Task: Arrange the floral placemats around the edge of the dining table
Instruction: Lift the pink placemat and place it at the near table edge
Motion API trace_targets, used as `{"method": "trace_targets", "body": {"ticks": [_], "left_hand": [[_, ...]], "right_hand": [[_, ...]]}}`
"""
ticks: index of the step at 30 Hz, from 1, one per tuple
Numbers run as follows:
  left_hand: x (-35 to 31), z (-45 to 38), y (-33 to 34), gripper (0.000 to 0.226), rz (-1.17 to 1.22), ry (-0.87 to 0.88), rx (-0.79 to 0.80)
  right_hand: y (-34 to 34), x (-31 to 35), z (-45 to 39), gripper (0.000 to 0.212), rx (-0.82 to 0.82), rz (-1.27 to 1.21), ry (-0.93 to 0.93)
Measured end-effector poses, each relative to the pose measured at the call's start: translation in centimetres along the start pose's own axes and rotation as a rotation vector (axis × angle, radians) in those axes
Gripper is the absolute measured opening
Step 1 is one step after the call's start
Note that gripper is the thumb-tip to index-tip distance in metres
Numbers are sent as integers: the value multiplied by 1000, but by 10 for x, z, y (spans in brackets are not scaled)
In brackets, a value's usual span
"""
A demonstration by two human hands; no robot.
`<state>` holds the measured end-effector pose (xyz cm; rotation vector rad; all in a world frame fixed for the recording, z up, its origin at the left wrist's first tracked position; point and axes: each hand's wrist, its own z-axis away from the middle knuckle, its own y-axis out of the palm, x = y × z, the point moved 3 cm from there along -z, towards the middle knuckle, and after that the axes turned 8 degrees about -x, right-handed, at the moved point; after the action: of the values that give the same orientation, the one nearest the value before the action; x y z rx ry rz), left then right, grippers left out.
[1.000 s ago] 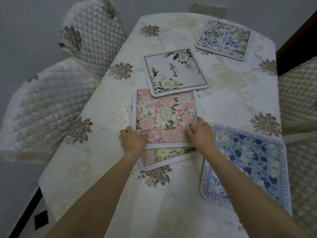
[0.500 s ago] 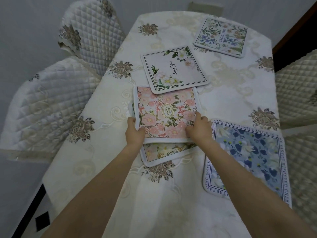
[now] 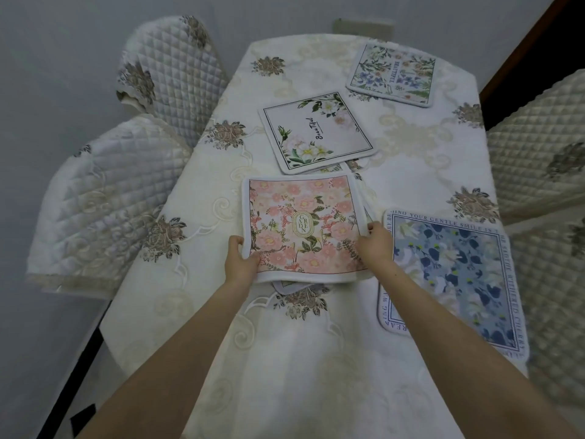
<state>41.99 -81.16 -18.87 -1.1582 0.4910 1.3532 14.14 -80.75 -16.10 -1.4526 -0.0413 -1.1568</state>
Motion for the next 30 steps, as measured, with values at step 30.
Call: {"method": "trace_targets", "body": {"ticks": [30], "left_hand": [[92, 209, -80, 7, -173, 198, -115]], "right_hand": [[-71, -147, 245, 22, -111, -239, -21]]}}
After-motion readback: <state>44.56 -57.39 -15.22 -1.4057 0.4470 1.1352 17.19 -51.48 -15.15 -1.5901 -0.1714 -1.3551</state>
